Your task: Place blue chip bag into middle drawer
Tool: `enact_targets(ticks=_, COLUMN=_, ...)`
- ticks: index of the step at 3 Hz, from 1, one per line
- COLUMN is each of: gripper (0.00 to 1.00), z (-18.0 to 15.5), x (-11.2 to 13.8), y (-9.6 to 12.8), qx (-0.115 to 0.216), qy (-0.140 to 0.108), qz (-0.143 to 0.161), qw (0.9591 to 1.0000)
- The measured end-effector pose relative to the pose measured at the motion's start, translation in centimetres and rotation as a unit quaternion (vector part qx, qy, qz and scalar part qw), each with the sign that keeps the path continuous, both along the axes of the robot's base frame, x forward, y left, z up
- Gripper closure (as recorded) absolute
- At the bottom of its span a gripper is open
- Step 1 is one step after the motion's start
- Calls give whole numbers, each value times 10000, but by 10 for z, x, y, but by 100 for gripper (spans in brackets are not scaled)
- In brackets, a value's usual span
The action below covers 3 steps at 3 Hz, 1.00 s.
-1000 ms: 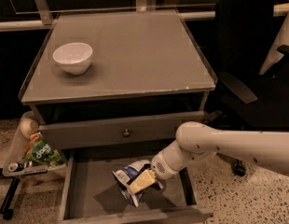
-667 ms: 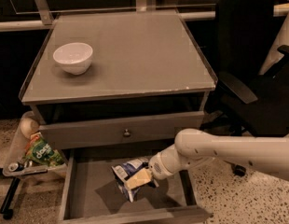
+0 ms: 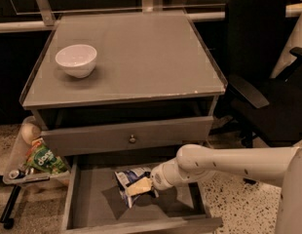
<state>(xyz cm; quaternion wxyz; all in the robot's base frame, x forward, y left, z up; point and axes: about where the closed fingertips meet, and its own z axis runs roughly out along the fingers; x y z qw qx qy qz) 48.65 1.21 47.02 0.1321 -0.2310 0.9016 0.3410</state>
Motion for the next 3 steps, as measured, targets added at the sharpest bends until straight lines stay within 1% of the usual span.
enact_targets(ticks=1, gripper=100, z=-21, x=9, y=11, qx=74, qy=87, qz=-143, qw=9998)
enact_targets(ticks=2, gripper=100, z=-38, x=12, y=19, qx=47, qy=269, qz=-205, qw=9994)
enact_targets(ticks=3, gripper=81, z=-39, x=12, y=20, qx=46, qy=276, qz=-201, qw=9994)
